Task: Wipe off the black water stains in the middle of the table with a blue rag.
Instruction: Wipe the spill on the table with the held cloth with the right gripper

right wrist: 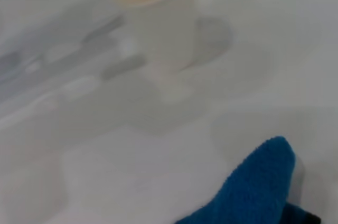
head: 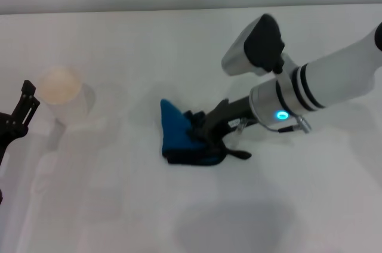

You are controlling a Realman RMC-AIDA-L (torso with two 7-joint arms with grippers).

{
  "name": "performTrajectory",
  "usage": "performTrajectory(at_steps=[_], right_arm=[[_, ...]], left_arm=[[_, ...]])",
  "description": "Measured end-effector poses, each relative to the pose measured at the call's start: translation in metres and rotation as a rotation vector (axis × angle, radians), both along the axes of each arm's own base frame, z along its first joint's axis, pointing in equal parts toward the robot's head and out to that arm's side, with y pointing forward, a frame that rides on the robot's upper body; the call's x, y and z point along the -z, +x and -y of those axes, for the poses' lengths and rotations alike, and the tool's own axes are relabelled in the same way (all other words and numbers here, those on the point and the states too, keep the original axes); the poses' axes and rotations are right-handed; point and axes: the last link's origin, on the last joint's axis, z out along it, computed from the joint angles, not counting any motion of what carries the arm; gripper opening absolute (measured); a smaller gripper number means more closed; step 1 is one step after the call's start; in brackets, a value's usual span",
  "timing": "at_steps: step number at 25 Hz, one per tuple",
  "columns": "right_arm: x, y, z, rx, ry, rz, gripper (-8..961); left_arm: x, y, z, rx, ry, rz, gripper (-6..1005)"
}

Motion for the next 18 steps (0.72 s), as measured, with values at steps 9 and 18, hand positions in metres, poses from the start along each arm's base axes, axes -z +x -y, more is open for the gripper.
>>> performTrajectory(at_steps=[9, 18], right_arm=[[-0.019, 0.008, -0.018, 0.034, 0.097, -0.004, 73], [0.011, -0.006, 0.019, -0.047, -0.158, 0.042, 74]], left_arm=[[-0.001, 0.001, -0.002, 0.007, 0.002, -0.003, 876], [-0.003, -0.002, -0.003, 0.002, 0.008, -0.014, 876]])
